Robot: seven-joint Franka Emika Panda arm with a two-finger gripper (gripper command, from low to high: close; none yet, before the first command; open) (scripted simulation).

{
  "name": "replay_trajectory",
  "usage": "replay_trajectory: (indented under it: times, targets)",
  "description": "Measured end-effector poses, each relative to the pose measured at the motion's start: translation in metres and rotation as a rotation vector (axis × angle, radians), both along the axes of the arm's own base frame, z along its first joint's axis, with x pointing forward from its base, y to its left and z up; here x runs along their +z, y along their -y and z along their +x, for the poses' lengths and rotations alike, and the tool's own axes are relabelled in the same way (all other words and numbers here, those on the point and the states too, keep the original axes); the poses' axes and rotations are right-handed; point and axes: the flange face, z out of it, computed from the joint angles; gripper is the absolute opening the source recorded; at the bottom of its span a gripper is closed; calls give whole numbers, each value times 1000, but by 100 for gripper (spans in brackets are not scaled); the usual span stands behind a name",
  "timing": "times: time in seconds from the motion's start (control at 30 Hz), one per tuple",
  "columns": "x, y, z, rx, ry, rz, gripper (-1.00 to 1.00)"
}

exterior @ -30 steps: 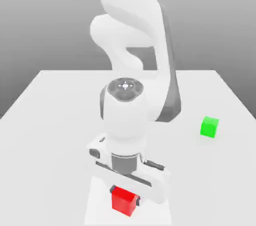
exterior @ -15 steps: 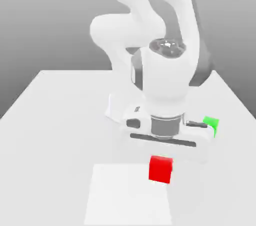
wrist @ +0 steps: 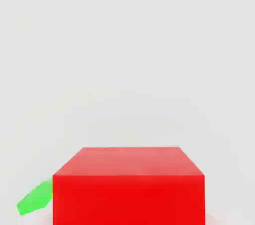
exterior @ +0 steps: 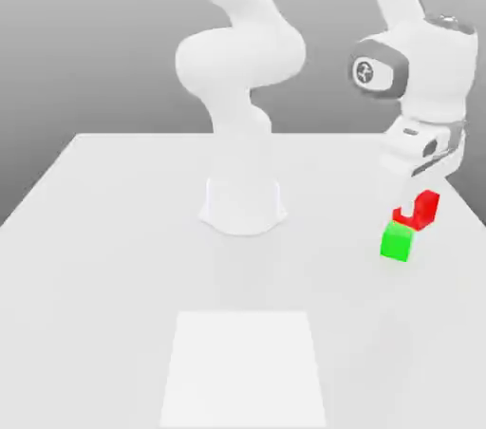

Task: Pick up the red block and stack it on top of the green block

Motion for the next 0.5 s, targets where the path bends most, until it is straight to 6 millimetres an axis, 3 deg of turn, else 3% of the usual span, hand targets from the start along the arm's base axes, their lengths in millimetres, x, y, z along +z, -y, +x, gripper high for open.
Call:
replay_trajectory:
  times: [0.03, 0.1, 0.5]
  targets:
    - [0, -1, -15, 62, 6, -4, -100]
    - [-3, -1, -25, 107, 18, -11, -100]
    - [-31, 1, -21, 118, 57, -50, -100]
